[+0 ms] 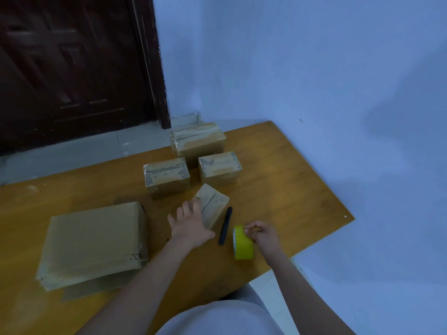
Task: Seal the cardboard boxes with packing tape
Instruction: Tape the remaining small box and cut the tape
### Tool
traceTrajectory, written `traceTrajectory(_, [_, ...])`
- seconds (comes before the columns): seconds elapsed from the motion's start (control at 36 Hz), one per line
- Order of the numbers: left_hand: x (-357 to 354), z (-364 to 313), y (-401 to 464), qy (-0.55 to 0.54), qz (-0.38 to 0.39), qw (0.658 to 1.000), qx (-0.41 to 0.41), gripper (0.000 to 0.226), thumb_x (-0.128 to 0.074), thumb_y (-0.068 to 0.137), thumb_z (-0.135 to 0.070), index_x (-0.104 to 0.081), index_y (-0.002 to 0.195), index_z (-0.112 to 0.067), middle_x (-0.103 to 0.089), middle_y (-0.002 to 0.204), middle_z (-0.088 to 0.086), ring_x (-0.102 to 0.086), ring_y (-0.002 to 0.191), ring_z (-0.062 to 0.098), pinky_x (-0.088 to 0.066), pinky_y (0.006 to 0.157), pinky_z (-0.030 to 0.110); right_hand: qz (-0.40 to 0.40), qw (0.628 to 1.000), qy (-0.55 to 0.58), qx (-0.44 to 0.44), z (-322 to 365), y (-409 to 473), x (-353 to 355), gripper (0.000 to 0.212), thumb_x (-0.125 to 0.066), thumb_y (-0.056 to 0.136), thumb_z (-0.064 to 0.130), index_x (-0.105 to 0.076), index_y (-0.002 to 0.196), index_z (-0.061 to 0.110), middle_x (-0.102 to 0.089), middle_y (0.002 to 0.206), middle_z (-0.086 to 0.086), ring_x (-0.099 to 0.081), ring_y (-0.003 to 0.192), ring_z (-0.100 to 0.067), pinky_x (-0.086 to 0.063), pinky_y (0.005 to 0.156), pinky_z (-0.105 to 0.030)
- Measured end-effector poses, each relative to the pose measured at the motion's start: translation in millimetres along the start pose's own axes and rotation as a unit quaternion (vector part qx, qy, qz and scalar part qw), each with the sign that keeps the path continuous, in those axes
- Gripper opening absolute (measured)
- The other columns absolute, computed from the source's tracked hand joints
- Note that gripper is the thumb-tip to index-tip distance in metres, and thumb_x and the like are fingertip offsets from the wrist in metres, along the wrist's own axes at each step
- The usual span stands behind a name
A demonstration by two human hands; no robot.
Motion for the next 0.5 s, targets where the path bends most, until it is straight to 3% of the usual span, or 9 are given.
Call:
traceTrajectory(0.14, [13.7,22.1,-4.6,0.074,0.029,0.994,-0.068,0.109,-0.07,0.072,-0.036,0.005,0.15,-0.026,-0.01,0.154,0.006,-0.005,0.144,0.027,0.011,0.113,0.06,-0.016,1.0,-0.005,0.015,11.8,1.3,11.4,0.02,-0.066,0.083,0.003,-0.062,0.068,0.016,-0.065,0.094,0.003,-0.059,0.095,-0.023,-0.047,0.083,-0.04])
traceTrajectory(0.25, [17.7,31.7,-9.8,0.087,0.073,0.987,-0.11,0.106,-0.068,0.075,-0.022,0.007,0.15,-0.028,0.0,0.158,0.005,0.009,0.146,0.026,0.017,0.112,0.056,-0.028,0.999,0.03,0.033,34.9,3.3,16.8,0.017,-0.066,0.084,0.001,-0.062,0.07,0.012,-0.064,0.098,-0.002,-0.058,0.094,-0.023,-0.044,0.076,-0.034])
traceTrajectory(0.33, [23.2,34.4,-9.7,0.068,0.082,0.989,-0.104,0.106,-0.067,0.077,-0.028,0.008,0.151,-0.026,0.013,0.159,0.007,0.019,0.145,0.025,0.02,0.112,0.052,-0.009,0.997,0.044,0.058,59.5,2.2,16.0,0.014,-0.066,0.083,0.002,-0.063,0.072,0.011,-0.066,0.096,0.0,-0.059,0.092,-0.02,-0.045,0.078,-0.034])
traceTrajectory(0.42, [41.9,20.0,-8.8,0.01,0.012,0.991,-0.133,0.095,-0.064,0.082,-0.046,-0.007,0.152,-0.018,0.006,0.161,0.003,0.013,0.146,0.021,0.012,0.115,0.046,0.044,0.995,0.036,0.082,89.7,-3.9,6.9,0.012,-0.066,0.082,0.0,-0.065,0.074,0.01,-0.068,0.095,0.002,-0.061,0.09,-0.02,-0.047,0.071,-0.03])
traceTrajectory(0.5, [70.3,-6.8,-17.1,-0.159,-0.052,0.97,-0.178,0.072,-0.056,0.089,-0.052,-0.029,0.146,-0.018,-0.021,0.154,-0.002,-0.01,0.144,0.018,-0.015,0.116,0.038,0.09,0.99,-0.006,0.112,118.7,-12.6,-9.2,0.02,-0.066,0.081,-0.001,-0.068,0.07,0.016,-0.07,0.093,0.0,-0.061,0.083,-0.017,-0.045,0.066,-0.027])
Point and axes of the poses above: each hand's wrist, its own y-axis towards the middle knuckle, its own x-axis out of the back of the hand, z = x × y, the point moved 6 cm from there along y, towards the middle knuckle
